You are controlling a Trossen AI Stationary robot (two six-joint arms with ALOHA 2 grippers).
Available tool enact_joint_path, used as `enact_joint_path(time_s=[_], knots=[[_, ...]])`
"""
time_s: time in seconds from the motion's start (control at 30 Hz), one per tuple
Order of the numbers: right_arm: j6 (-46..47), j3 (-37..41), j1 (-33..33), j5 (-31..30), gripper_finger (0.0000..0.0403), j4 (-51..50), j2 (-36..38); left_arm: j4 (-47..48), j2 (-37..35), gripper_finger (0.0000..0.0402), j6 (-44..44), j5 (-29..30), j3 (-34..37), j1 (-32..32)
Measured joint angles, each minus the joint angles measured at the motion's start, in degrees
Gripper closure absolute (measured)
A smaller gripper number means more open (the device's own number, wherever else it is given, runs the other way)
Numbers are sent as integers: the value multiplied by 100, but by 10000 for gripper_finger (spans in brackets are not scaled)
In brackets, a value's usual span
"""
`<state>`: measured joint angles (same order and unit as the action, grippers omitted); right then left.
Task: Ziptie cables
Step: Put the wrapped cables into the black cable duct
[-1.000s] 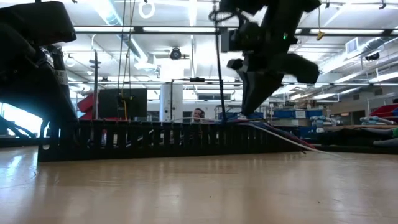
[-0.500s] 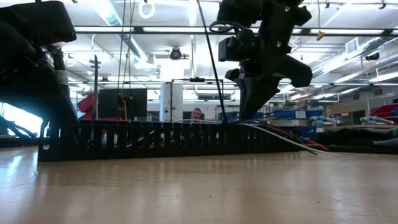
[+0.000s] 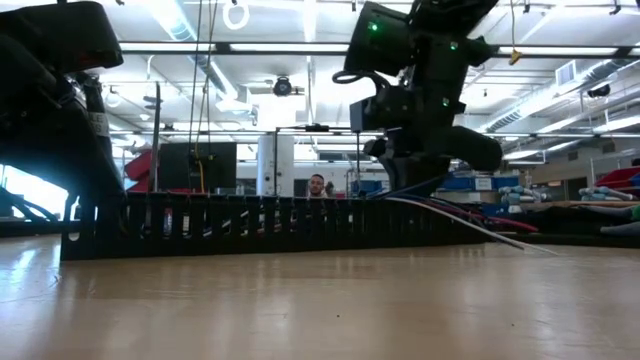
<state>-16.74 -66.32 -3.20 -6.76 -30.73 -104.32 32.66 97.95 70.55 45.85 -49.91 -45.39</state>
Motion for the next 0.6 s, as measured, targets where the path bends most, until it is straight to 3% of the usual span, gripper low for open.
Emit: enact_joint_path(time_s=[0.23,0.6], knots=[[-385,-110,-94,-80,352,-39,1,-17,0,401,1,-2,0,0],[-80,-479,-245,-504,258,-502,172,-9,0,401,2,-2,0,0]])
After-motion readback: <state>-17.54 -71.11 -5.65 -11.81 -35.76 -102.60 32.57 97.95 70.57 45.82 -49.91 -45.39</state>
